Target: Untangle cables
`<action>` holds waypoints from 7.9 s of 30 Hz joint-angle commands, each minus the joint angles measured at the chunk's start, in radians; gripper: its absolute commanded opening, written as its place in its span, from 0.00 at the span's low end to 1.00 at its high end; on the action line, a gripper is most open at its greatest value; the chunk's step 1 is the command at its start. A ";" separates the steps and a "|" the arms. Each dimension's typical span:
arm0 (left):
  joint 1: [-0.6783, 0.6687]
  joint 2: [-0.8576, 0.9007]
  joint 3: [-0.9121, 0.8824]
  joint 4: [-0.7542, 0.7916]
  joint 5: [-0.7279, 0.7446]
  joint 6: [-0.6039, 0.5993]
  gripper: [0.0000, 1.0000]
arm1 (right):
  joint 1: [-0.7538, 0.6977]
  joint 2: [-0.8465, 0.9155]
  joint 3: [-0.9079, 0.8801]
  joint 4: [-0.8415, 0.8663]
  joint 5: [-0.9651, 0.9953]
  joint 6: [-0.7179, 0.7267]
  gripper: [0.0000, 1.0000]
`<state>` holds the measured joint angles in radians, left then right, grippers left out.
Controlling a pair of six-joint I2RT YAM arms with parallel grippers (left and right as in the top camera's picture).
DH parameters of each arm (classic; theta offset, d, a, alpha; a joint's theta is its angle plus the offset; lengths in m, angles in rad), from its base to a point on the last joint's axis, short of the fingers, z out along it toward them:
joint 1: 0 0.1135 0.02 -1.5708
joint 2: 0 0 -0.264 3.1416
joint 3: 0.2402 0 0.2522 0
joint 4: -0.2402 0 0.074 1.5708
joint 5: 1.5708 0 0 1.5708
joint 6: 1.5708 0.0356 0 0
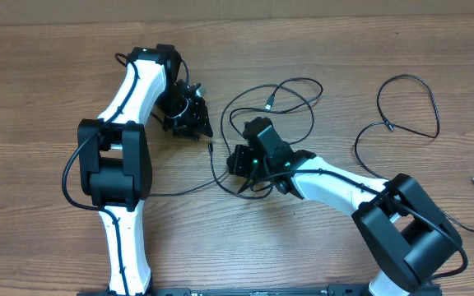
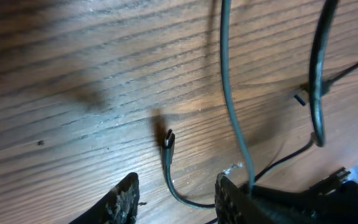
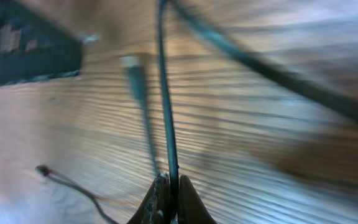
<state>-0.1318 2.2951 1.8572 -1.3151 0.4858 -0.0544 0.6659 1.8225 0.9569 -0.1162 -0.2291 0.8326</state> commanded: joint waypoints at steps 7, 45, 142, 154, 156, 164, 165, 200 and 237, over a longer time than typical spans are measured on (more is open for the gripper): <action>-0.116 0.001 -0.219 0.233 -0.146 -0.219 0.22 | -0.111 -0.005 0.000 -0.108 -0.066 0.056 0.07; -0.052 -0.349 0.220 -0.049 -0.036 -0.185 0.04 | -0.077 -0.089 0.073 0.195 -0.244 -0.438 1.00; -0.238 -0.325 -0.455 0.468 -0.175 -0.198 0.04 | -0.405 -0.152 0.234 -0.217 -0.397 0.364 0.04; -0.048 -0.325 -0.456 0.370 -0.302 -0.280 0.18 | -0.458 -0.152 0.234 -0.520 -0.131 0.364 0.04; -0.045 -0.325 -0.456 0.380 -0.158 -0.211 0.39 | -0.458 -0.152 0.234 -0.518 -0.132 0.364 0.04; -0.145 -0.325 -0.463 0.431 0.054 -0.117 0.79 | -0.458 -0.152 0.234 -0.517 -0.146 0.364 0.04; -0.163 -0.325 -0.465 0.451 0.050 -0.149 0.79 | -0.458 -0.152 0.234 -0.514 -0.154 0.365 0.04; -0.234 -0.318 -0.496 0.509 -0.491 -0.333 0.20 | -0.465 -0.152 0.234 -0.524 -0.217 0.270 0.04; -0.392 -0.207 -0.496 0.768 -0.320 -0.241 0.15 | -0.465 -0.152 0.234 -0.523 -0.217 0.262 0.04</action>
<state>-0.5297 2.0632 1.3655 -0.5426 0.1967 -0.2905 0.2043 1.6749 1.1774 -0.6434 -0.4416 1.1061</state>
